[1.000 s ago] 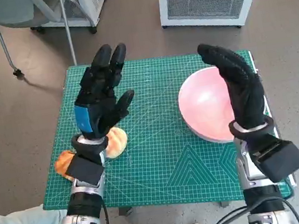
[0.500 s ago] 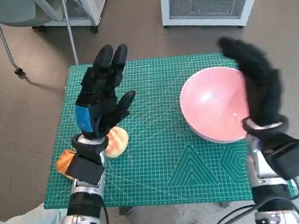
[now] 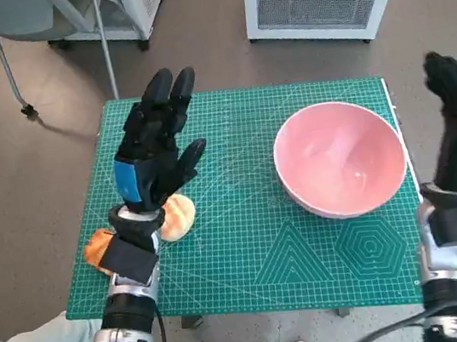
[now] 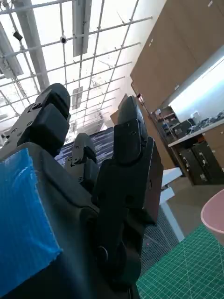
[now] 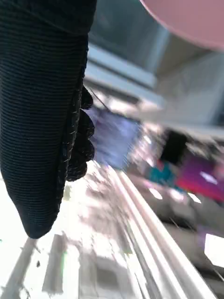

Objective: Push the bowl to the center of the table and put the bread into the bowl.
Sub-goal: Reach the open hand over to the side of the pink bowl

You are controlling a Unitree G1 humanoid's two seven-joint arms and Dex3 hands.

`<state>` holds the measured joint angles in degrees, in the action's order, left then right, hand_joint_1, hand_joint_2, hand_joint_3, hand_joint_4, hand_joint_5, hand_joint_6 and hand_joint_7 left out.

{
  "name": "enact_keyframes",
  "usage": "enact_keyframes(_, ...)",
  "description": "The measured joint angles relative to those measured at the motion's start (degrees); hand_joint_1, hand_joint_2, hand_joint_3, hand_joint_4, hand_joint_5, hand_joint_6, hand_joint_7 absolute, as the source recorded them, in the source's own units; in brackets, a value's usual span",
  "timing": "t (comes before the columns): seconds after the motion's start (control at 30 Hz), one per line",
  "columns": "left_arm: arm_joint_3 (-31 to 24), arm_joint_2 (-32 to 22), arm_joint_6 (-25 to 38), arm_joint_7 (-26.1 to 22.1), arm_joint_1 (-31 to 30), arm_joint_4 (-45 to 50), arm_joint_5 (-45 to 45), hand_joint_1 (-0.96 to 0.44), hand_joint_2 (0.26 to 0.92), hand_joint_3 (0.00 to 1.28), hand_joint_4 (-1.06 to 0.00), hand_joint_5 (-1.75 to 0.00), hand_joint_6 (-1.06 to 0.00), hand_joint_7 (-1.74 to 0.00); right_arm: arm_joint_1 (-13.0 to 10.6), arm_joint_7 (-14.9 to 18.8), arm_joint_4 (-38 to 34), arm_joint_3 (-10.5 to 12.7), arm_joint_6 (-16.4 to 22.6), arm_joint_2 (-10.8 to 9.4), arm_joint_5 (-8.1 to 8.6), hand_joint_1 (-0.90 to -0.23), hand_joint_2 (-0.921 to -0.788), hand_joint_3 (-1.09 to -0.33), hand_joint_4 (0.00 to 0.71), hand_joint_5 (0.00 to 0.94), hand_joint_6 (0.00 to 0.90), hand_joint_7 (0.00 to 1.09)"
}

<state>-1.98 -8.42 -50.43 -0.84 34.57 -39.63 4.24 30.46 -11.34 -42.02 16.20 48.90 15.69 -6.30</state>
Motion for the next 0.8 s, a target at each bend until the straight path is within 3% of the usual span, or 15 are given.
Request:
enact_keyframes(0.17, -0.02, 0.05, 0.00, 0.00, 0.00, 0.00, 0.00, -0.29, 0.921, 0.26, -0.35, 0.00, -0.46, -0.02, 0.02, 0.79, -4.74, 0.41, 0.39, 0.21, 2.82, -0.449, -0.921, -0.829, 0.273, 0.002, -0.001, 0.61)
enact_keyframes(0.37, -0.01, 0.12, 0.00, 0.02, -0.04, 0.01, 0.01, -0.29, 0.921, 0.26, -0.35, 0.00, -0.47, -0.02, 0.45, 5.30, -10.01, 1.09, -0.19, -0.61, 8.51, -0.433, -0.921, -0.852, 0.275, 0.003, 0.000, 0.59)
enact_keyframes(0.57, 0.02, 0.25, 0.03, -0.03, -0.27, 0.15, -0.06, -0.29, 0.921, 0.26, -0.35, 0.00, -0.47, -0.02, 2.18, 12.33, -14.70, 2.53, -2.33, -2.94, 15.67, -0.440, -0.921, -0.854, 0.275, 0.003, 0.006, 0.58)
enact_keyframes(0.8, -0.01, 0.49, 0.16, -0.81, -0.60, 0.62, -0.73, -0.29, 0.921, 0.26, -0.35, 0.00, -0.47, -0.02, 4.93, 17.34, -17.32, 3.41, -5.55, -5.97, 19.81, -0.444, -0.921, -0.868, 0.249, 0.000, 0.003, 0.57)
